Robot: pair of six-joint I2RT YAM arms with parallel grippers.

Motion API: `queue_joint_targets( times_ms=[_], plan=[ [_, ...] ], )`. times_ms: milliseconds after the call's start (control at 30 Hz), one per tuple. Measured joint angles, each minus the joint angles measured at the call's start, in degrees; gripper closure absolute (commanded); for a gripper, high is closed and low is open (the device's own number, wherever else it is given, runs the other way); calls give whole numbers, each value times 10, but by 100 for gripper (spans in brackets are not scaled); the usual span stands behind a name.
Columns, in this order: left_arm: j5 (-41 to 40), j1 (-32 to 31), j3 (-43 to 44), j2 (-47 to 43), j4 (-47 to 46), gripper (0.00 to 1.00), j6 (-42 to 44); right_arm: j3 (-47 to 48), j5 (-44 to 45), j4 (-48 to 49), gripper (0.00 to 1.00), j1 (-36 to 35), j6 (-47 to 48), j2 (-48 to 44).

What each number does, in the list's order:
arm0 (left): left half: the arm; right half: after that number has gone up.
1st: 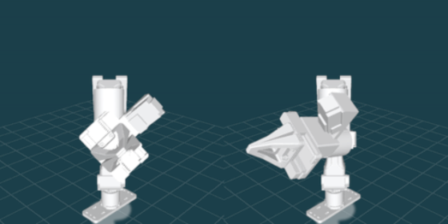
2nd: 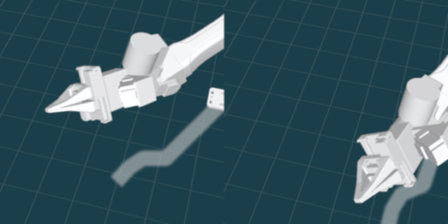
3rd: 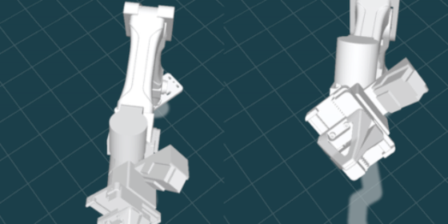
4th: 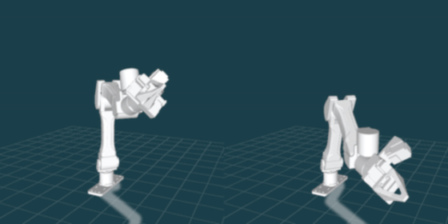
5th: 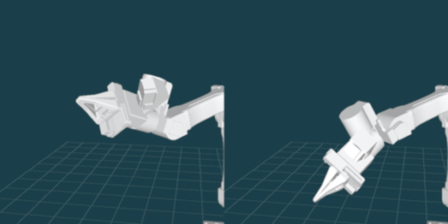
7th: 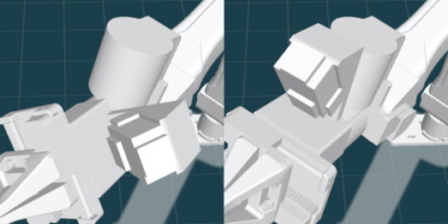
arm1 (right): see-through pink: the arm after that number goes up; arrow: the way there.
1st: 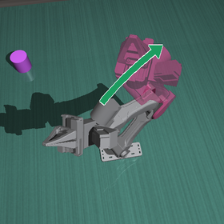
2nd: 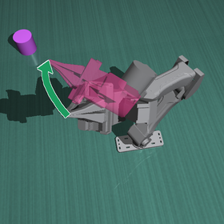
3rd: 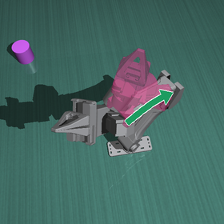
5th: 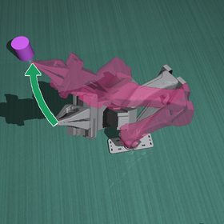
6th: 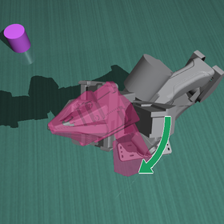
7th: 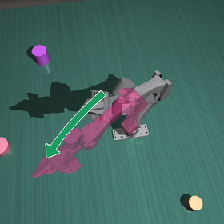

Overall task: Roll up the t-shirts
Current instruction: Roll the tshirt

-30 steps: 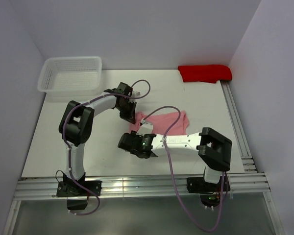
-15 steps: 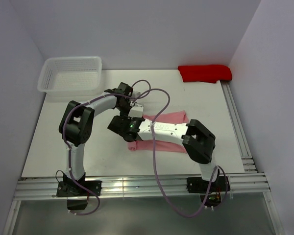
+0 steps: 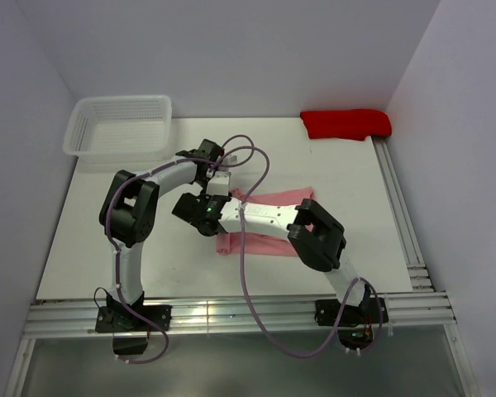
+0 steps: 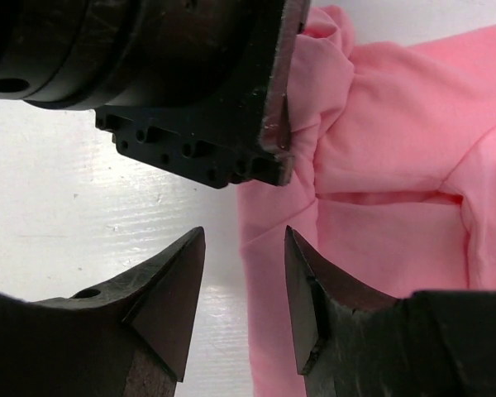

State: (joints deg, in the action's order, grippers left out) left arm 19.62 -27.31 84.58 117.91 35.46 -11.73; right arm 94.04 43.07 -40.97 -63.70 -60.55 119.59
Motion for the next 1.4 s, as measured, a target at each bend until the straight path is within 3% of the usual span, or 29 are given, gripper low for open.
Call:
queue_joint_targets(
  times_ms=[400, 500, 733, 900, 1067, 1133, 1400],
  plan=[
    [3, 3, 0, 0, 0, 95, 0, 59, 13, -64, 48, -2, -16, 82],
    [5, 5, 0, 1, 0, 88, 0, 81, 18, -86, 48, -3, -29, 99],
    [0, 4, 14, 9, 16, 62, 7, 83, 17, -116, 48, -9, -35, 118],
    [0, 3, 30, 12, 33, 44, 22, 61, 16, -109, 55, -9, -40, 107],
    [19, 2, 65, 14, 57, 34, 46, -62, -12, -14, 61, -2, -35, 29],
    [37, 3, 82, 14, 63, 24, 57, -126, -40, 36, 62, 6, -32, -17],
    [138, 32, 91, -2, 74, 21, 85, -412, -204, 383, 63, 90, -32, -188]
  ],
)
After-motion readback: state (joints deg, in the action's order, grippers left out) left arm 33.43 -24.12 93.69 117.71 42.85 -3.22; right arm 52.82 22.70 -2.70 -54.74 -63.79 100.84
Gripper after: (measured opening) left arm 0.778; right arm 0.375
